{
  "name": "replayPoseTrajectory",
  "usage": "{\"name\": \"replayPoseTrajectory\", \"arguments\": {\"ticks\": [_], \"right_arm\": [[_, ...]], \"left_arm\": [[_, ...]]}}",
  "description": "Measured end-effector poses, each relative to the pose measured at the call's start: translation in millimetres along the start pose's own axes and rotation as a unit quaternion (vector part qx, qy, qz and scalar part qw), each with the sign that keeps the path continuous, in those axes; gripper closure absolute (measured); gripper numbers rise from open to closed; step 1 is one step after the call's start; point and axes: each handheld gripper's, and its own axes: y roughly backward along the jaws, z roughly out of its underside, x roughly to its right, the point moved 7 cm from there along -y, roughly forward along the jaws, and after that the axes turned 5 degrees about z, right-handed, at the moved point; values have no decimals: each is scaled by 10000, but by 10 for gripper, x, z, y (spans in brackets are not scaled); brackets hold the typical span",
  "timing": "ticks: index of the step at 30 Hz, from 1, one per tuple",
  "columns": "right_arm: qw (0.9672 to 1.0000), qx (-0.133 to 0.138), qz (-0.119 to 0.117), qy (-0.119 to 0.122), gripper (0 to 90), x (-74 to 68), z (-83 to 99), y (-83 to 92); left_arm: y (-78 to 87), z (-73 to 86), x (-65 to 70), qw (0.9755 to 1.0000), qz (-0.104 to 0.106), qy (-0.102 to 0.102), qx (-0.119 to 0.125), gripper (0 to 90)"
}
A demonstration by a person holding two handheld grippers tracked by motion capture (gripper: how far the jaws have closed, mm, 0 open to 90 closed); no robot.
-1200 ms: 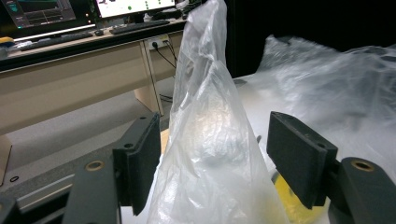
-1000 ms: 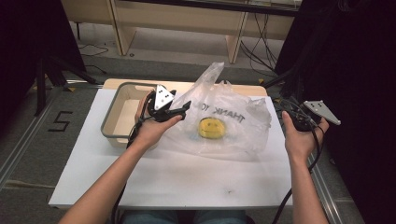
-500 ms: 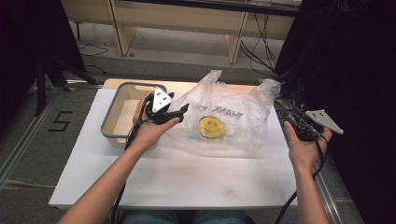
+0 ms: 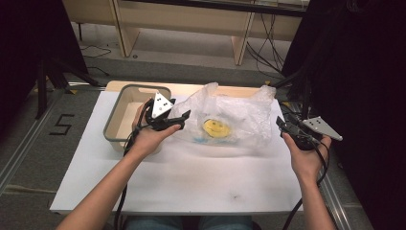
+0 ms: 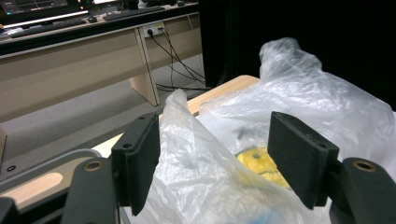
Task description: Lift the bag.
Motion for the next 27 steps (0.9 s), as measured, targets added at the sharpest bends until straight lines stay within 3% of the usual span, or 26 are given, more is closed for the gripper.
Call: {"name": "replayPoseTrajectory", "arguments": {"ticks": [12, 27], "right_arm": [[9989, -170, -426, 108, 510, -201, 96, -10], [9957, -328, -825, 270, 477, -350, 142, 20]], "left_arm": [[79, 102, -30, 9999, 11, 20, -98, 336], [198, 196, -30, 9996, 95, 58, -240, 331]]}}
